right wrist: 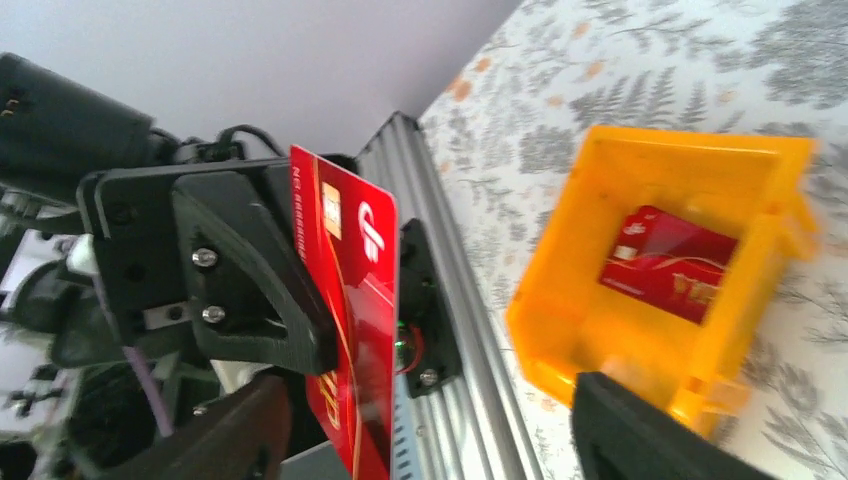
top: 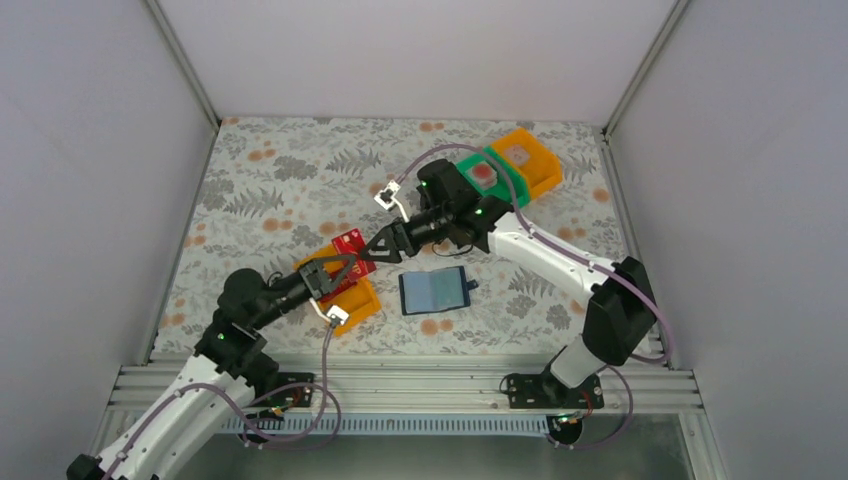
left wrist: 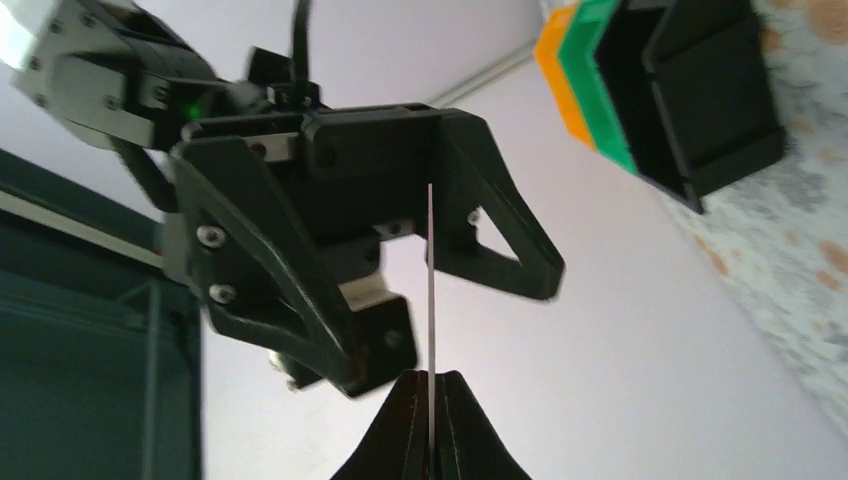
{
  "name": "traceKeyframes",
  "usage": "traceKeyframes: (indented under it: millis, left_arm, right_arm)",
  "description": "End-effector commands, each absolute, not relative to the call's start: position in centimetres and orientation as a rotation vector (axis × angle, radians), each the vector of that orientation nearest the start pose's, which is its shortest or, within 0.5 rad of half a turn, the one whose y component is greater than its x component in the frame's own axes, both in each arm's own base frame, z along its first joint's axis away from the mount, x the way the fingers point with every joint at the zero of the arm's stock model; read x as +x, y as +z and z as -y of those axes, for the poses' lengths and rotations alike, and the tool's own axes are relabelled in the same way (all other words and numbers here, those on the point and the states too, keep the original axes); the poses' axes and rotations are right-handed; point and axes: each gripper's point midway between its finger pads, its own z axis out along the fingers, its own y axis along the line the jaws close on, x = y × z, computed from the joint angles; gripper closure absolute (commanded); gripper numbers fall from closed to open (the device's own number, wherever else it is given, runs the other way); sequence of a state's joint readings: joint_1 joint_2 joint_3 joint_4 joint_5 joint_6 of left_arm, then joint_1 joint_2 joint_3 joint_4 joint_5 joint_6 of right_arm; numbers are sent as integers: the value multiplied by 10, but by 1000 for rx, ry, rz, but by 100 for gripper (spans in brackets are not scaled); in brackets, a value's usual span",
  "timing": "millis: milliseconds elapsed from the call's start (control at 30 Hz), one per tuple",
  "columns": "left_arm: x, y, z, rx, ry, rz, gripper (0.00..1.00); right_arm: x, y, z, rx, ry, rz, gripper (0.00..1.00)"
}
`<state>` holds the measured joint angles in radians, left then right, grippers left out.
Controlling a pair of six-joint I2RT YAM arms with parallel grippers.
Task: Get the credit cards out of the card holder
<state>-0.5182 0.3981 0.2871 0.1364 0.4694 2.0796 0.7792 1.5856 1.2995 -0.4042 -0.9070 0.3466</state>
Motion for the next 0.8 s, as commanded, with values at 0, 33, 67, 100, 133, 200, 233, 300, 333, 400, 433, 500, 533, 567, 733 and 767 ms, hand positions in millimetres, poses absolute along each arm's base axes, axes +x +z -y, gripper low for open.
traceKeyframes:
  millis: [0, 33, 67, 100, 133, 200, 233, 300, 333, 400, 433, 500, 533, 567, 733, 767]
  left_arm:
    - [190, 218, 175, 1833, 837, -233, 98]
    - [192, 219, 169, 1854, 812, -328, 98]
    - [195, 220, 163, 1874, 770, -442, 98]
    - [194, 219, 157, 1924, 704, -557, 98]
    - [192, 222, 153, 1961, 619, -673, 98]
    - [191, 241, 156, 1961, 412, -933, 98]
    - [198, 256, 161, 1898, 316, -1097, 98]
    - [218, 271, 168, 1722, 144, -1477, 98]
    - [221, 271, 173, 1680, 62, -1608, 98]
    - [215, 258, 182, 1645, -116, -1832, 98]
    - [213, 251, 186, 1608, -189, -1943, 97]
    - [210, 233, 193, 1561, -296, -2105, 98]
    - [209, 226, 195, 1549, -327, -2145, 97]
    - [211, 223, 196, 1530, -324, -2166, 98]
    - [244, 189, 174, 1390, -66, -2328, 97]
    - [247, 178, 169, 1371, -27, -2388, 98]
  right_arm:
    - [236, 265, -359, -875, 1365, -2224, 9]
    - [246, 268, -347, -818, 1310, -2224, 2]
    - [253, 272, -336, -765, 1248, -2220, 1]
    - [262, 270, -325, -719, 1185, -2229, 1]
    - [266, 269, -318, -700, 1152, -2235, 1]
    - [270, 263, -308, -680, 1102, -2262, 1]
    - [272, 260, -303, -670, 1079, -2274, 1]
    - [277, 255, -295, -640, 1030, -2296, 1]
    - [279, 253, -291, -622, 1006, -2304, 1]
    - [283, 250, -284, -594, 971, -2314, 1]
    - [284, 251, -282, -588, 967, -2311, 1]
    - [281, 254, -282, -591, 983, -2294, 1]
    - [279, 254, -282, -593, 996, -2290, 1]
    - [278, 254, -282, -593, 1007, -2288, 1]
    - [274, 254, -273, -554, 982, -2286, 1]
    - [273, 255, -271, -546, 976, -2285, 1]
